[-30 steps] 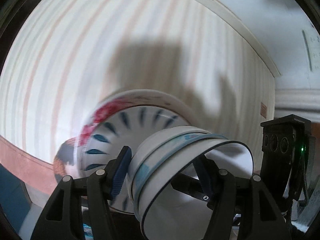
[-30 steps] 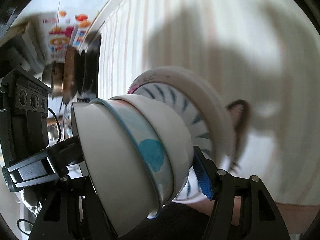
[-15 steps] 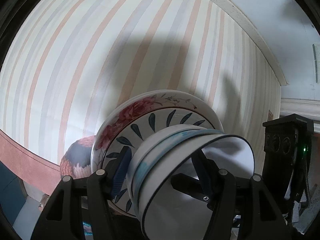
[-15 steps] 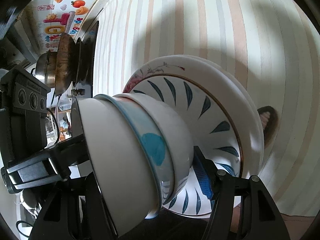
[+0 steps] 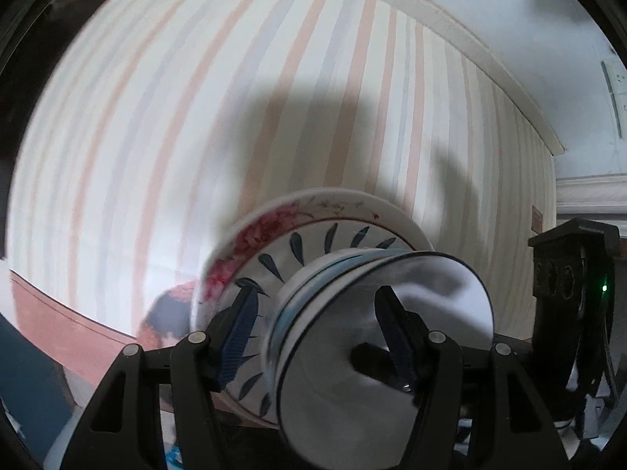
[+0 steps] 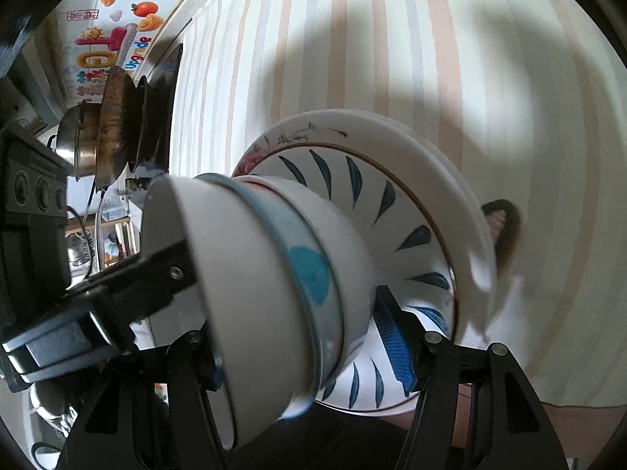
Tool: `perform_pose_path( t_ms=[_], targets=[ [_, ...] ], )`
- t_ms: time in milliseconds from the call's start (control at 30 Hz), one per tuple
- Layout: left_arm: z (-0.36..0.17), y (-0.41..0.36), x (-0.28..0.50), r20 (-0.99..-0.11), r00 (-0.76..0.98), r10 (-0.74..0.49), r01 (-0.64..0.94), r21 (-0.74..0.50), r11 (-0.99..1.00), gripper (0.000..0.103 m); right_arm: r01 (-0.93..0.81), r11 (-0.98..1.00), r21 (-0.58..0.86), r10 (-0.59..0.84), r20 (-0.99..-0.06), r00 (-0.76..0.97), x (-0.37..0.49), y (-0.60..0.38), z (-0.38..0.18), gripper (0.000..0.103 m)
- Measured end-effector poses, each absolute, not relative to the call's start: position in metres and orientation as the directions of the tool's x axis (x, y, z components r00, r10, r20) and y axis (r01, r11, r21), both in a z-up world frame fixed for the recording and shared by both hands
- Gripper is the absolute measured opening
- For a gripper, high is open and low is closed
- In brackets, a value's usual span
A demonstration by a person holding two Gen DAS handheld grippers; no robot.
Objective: Organize plates and bowls
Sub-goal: 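Open both tools and lift them away from the bowls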
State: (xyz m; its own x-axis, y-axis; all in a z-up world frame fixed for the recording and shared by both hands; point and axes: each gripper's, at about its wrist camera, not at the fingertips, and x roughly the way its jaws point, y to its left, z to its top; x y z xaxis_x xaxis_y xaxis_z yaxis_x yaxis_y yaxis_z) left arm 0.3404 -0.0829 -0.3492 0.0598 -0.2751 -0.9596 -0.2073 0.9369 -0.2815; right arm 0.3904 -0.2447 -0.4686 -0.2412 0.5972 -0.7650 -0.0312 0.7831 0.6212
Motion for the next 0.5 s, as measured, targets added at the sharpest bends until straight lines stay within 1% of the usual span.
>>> perform_pose_path(
  t_ms=[100,200,333,367,433,500],
  targets=[
    [-0.332,-0.081,0.335,-0.964,0.102,-0.244,-0.194,-0.26,0.946,0.06,-0.044,0.79,0.611,0.593,-0.781,-0.198,0.389,-0.253,-0.452,0.065],
    [-0.316,-0.08,0.324,-0.967,0.148,-0.207,-0.18,-0.233,0.956,0.06,-0.088,0.815,0.573,0.562,-0.818,-0.123,0.386,-0.26,-0.424,0.065],
    [-0.295,-0.08,0.305,-0.963,0.218,-0.159,-0.159,-0.196,0.968,0.06,-0.157,0.863,0.481,0.487,-0.873,0.003,0.373,-0.263,-0.383,0.066],
    [-0.289,-0.081,0.3,-0.96,0.237,-0.15,-0.145,-0.188,0.971,0.06,-0.177,0.878,0.445,0.458,-0.888,0.043,0.366,-0.264,-0.372,0.068],
    [-0.281,-0.082,0.292,-0.957,0.265,-0.114,-0.128,-0.152,0.98,0.061,-0.185,0.901,0.391,0.414,-0.904,0.107,0.355,-0.264,-0.354,0.084],
    [-0.271,-0.082,0.283,-0.947,0.31,-0.081,-0.119,-0.123,0.985,0.069,-0.183,0.919,0.349,0.379,-0.91,0.169,0.343,-0.266,-0.336,0.087]
  ],
)
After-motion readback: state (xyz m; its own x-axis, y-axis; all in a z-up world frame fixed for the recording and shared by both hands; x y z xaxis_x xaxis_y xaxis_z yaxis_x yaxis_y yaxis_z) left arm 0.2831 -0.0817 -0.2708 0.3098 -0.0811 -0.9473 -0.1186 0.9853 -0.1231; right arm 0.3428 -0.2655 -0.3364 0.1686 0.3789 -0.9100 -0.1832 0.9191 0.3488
